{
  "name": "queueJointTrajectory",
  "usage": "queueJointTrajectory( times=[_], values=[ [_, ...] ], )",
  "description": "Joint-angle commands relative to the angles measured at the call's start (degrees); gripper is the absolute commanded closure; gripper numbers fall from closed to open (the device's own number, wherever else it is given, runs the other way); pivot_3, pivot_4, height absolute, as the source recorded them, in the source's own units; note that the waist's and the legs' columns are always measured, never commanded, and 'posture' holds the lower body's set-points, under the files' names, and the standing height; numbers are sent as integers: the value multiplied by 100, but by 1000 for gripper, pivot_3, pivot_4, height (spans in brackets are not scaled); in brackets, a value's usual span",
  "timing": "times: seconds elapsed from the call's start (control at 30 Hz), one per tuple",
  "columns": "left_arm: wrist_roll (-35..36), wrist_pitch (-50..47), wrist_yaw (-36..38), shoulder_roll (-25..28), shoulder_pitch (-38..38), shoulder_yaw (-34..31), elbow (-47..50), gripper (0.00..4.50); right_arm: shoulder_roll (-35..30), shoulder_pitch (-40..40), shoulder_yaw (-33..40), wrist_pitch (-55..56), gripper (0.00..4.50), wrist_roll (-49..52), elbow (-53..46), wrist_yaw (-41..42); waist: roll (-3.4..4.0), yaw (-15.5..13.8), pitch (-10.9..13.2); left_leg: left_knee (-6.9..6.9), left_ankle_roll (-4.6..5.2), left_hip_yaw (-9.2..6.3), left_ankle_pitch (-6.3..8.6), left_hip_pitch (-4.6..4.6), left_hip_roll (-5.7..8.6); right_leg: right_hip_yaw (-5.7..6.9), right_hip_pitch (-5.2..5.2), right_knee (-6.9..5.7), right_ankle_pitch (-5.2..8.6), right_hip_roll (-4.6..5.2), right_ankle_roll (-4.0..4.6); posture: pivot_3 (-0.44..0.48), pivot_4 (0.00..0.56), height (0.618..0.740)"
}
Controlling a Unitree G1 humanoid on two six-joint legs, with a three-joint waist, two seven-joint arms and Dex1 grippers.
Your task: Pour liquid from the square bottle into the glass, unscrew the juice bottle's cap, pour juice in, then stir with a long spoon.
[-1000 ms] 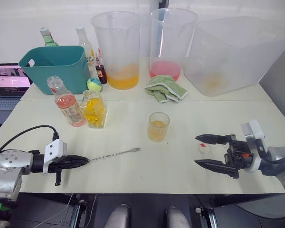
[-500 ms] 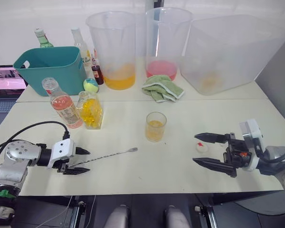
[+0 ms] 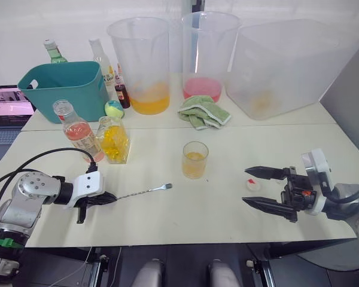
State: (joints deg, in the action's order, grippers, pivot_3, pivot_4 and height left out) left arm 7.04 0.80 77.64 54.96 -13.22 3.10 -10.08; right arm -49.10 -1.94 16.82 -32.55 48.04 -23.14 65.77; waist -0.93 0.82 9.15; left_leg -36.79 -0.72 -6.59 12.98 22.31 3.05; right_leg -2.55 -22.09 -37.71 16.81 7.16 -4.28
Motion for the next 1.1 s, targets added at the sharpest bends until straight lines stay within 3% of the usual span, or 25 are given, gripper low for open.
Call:
queueJointTrajectory(
  times=[0.03, 0.23, 0.33, 0.53, 0.67, 0.8, 0.97, 1.1],
  values=[
    [204, 88, 446, -19, 130, 173, -38, 4467, -85, -23, 172, 9, 0, 83, -165, 3, 0, 1, 0, 0, 1, 2, 1, 0, 0, -1, 0, 0, 0, 1, 0, 0, 150, 738],
    [1558, -929, 1256, 235, 93, -371, 774, 4467, -57, 99, 162, 35, 0, 40, -133, 11, -26, -1, 15, -2, 3, 0, 2, 11, -2, 2, -10, -3, 0, -1, 0, 0, 150, 738],
    [2640, -2130, 1214, 263, 90, -821, 1359, 4467, 2, 253, 82, 66, 0, -112, 11, -40, -37, 0, 22, -4, 3, -2, 2, 11, -5, 3, -10, -3, 0, -3, 0, 0, 150, 738],
    [3777, -3547, 192, -175, 177, -1224, 2314, 4467, -21, 217, 77, -756, 0, 482, -233, -534, -37, 8, 21, -5, 4, -4, 2, 9, -5, 2, -9, -6, 0, -3, 0, 0, 150, 738],
    [4775, -4379, -1263, -1036, 109, -1371, 3083, 4467, 576, -525, -344, -1467, 0, 1705, -1055, -2025, -38, 35, 22, -4, 3, -8, 2, 9, -9, 2, -11, -8, -1, -6, 1, 0, 150, 738],
    [4839, -4504, -1696, -1318, 188, -1325, 3407, 4467, 1259, -1043, -695, -1577, 0, 2149, -1346, -3180, -41, 18, 23, -5, 3, -54, 2, 10, -11, 3, -14, -17, -2, -11, 4, 0, 150, 738],
    [5077, -4608, -2151, -1675, 56, -1178, 3644, 4467, 2560, -1683, -1289, -1412, 0, 2889, -1356, -4709, -42, -4, 23, -7, 1, -62, 1, 9, 3, 0, -17, -18, -3, 0, 5, 0, 150, 738],
    [5039, -4563, -2214, -1728, 15, -1114, 3654, 4467, 2803, -1826, -1562, -1517, 0, 2815, -1238, -5175, -41, -5, 22, -7, 1, -64, 1, 9, 8, 1, -17, -21, -3, 0, 5, 0, 150, 738]
  ],
)
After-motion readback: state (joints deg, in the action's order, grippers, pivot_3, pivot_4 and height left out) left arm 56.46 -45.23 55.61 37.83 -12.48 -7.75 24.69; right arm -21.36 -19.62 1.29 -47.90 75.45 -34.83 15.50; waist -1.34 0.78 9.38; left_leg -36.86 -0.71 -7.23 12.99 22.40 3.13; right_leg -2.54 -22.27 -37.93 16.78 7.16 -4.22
